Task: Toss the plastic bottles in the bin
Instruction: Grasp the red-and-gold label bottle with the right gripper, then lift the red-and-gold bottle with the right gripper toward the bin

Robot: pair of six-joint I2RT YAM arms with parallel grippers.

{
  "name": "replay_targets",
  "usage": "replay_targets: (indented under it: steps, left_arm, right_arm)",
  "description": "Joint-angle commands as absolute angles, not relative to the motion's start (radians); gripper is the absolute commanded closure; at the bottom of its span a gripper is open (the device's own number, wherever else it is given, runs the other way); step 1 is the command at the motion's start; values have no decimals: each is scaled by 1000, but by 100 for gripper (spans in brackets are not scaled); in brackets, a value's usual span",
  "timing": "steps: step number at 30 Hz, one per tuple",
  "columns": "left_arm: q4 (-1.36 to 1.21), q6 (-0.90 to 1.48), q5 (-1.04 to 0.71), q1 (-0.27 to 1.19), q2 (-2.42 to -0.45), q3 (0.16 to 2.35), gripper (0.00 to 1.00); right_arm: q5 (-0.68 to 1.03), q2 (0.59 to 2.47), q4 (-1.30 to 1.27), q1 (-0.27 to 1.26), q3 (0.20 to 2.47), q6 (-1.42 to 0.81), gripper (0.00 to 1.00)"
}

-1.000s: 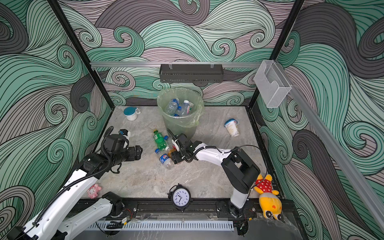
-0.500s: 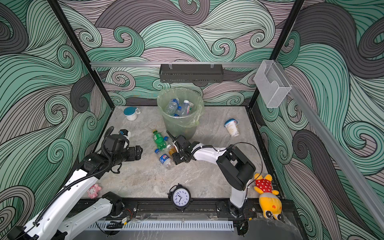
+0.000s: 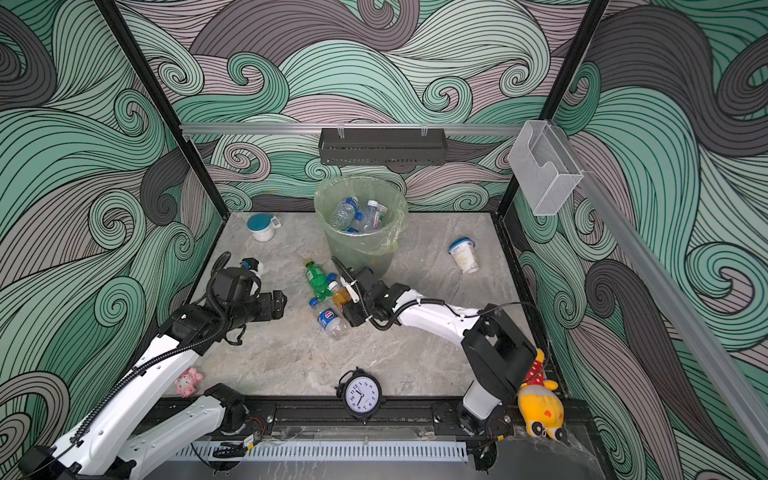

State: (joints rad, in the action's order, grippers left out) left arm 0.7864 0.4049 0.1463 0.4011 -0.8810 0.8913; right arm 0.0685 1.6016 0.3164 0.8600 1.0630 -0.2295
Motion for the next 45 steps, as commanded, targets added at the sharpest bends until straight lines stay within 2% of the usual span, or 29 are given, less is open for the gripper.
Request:
replay_targets:
  steps: [1,11,20,32,40,45]
  left_arm:
    - [769,419,161,393,-882,896,14]
    - [750,430,175,394,-886,906,14]
    - [719,429,189,394,-881,913,14]
    - [701,446,163,394,-882,914,14]
    - [696,431,154,394,-874,912,14]
    - [691,437,134,393,-887,910,14]
  right_arm:
    - [74,1551,341,864,1033,-213,51]
    - [65,1317,353,854,907,-258,54]
    - [14,1073,489,829,842,-253,55]
    - [-101,833,583,803,964,-218,56]
    - [-171,820,606,802,1031,-205,55]
    - [-185,999,650,796,1271,-170,54]
